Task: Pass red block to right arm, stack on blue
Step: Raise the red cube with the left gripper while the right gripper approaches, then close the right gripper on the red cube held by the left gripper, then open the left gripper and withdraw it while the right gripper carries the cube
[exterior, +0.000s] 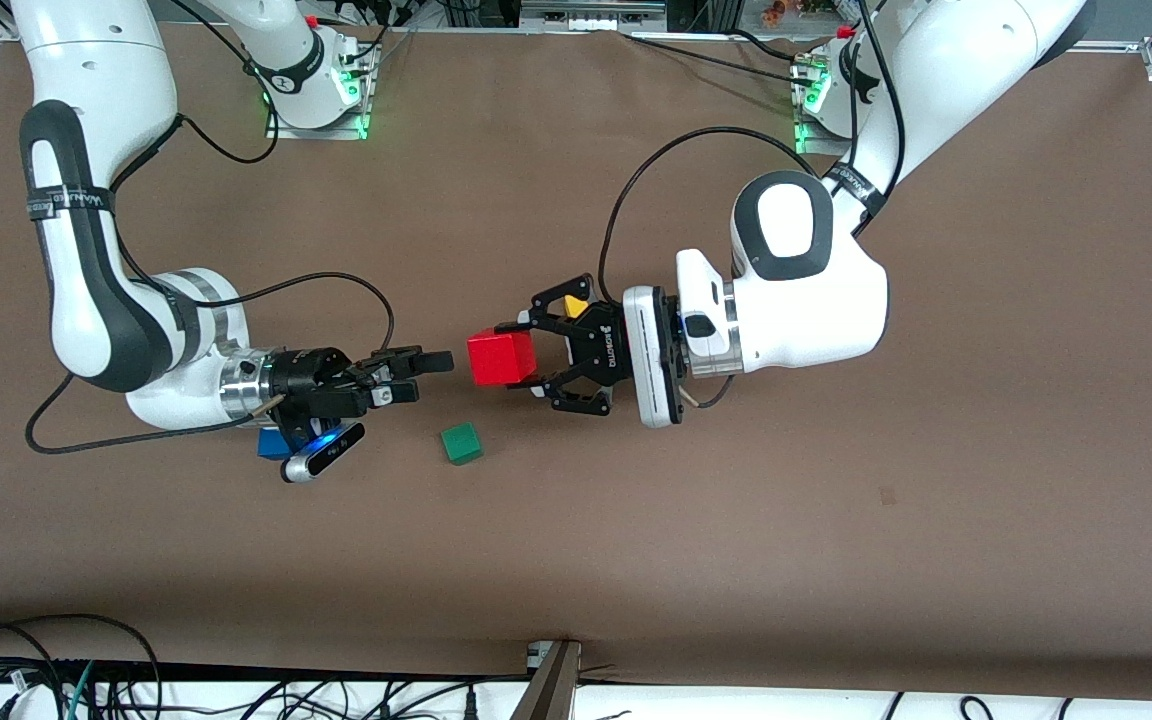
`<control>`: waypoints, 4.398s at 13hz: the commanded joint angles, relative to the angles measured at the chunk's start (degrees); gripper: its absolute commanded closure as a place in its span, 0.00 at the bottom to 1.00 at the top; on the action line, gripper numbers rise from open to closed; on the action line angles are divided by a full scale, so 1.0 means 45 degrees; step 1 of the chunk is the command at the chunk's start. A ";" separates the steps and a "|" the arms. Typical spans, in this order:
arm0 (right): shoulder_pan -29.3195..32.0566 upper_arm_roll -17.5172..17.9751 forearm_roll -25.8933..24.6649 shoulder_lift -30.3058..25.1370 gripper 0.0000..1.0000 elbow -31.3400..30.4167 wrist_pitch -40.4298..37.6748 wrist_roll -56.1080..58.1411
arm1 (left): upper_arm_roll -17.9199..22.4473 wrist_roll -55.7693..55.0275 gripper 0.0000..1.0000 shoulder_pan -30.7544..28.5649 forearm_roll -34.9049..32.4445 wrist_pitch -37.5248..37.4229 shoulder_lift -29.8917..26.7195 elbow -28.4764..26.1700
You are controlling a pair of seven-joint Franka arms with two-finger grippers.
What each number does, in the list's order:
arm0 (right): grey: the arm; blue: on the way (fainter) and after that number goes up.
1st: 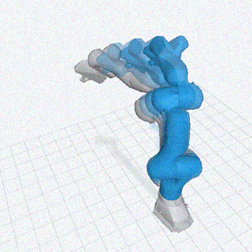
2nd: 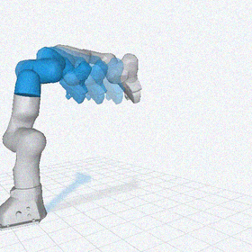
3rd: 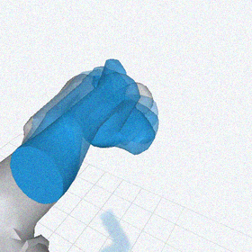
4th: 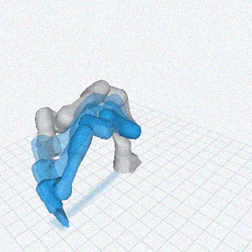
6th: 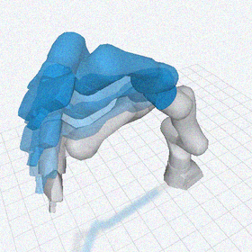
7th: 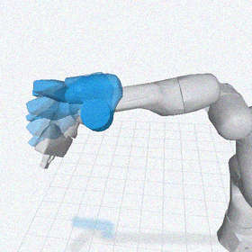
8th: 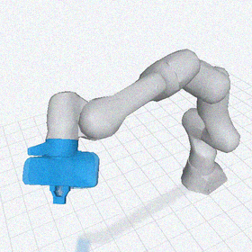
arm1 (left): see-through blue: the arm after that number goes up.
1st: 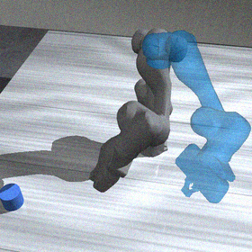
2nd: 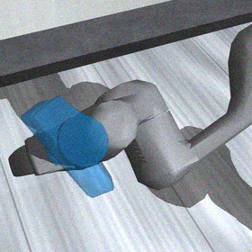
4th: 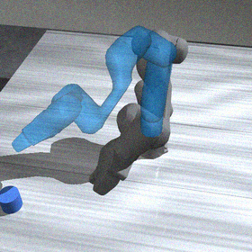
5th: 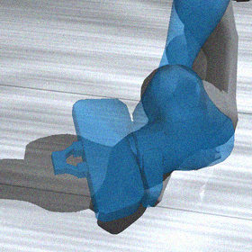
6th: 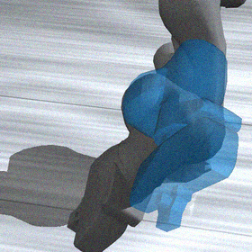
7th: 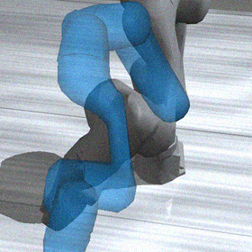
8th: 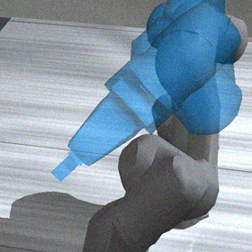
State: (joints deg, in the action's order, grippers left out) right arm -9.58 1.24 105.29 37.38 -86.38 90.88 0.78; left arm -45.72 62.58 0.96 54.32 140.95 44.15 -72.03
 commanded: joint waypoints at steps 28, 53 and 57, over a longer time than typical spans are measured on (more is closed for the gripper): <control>-0.0527 -0.0080 0.1271 0.0540 0.14 0.0153 0.0194 0.0665 | 0.1118 0.0176 1.00 0.1818 0.0683 0.0650 0.1167 0.2119; 0.0137 -0.0449 -0.0791 0.0403 0.87 0.0987 -0.0137 0.0374 | 0.1274 -0.0448 0.00 0.0590 0.0100 -0.1180 0.0972 0.1768; 0.0118 -0.1543 -0.4421 0.0152 0.87 0.2573 -0.0118 -0.0331 | 0.2286 -0.1869 0.00 -0.0329 -0.2613 -0.4399 0.0991 0.1826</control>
State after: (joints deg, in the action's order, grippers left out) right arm -9.02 -4.12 91.85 39.17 -78.00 90.80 1.14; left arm -37.58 57.81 0.62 46.56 127.02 48.80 -64.21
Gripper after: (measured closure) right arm 0.445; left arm 0.000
